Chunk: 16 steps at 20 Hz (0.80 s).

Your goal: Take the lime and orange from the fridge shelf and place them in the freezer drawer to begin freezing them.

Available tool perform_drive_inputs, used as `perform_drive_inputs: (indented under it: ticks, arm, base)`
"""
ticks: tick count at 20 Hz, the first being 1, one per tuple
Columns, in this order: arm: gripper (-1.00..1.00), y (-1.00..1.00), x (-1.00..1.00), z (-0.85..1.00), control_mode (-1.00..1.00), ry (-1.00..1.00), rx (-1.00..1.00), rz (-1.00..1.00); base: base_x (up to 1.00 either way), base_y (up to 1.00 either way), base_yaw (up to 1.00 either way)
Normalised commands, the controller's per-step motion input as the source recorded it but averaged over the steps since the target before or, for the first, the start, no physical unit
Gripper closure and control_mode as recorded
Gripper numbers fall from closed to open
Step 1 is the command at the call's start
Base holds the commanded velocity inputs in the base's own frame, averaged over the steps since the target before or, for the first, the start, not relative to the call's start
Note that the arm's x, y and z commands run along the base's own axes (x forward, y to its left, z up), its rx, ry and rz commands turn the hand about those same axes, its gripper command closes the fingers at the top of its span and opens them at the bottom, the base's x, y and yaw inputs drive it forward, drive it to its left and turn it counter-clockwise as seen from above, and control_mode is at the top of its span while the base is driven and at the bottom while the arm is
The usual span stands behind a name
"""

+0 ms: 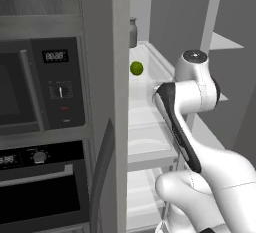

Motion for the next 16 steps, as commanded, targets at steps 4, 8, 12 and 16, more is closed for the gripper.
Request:
perform_drive_inputs:
  ticks: [4, 8, 12, 16]
  arm:
    - [-1.00, 0.09, 0.29, 0.31, -1.00, -0.10, 0.00, 0.00]
    - [-1.00, 0.01, 0.43, 0.08, -1.00, -0.19, 0.00, 0.00]
    - [-1.00, 0.00, 0.48, 0.14, -1.00, -0.05, 0.00, 0.00]
    - [-1.00, 0.04, 0.34, 0.04, -1.00, 0.00, 0.00, 0.00]
  base:
    - [0.00, 0.00, 0.00]
    - [0.00, 0.00, 0.00]
    - [0.00, 0.00, 0.00]
    - [0.00, 0.00, 0.00]
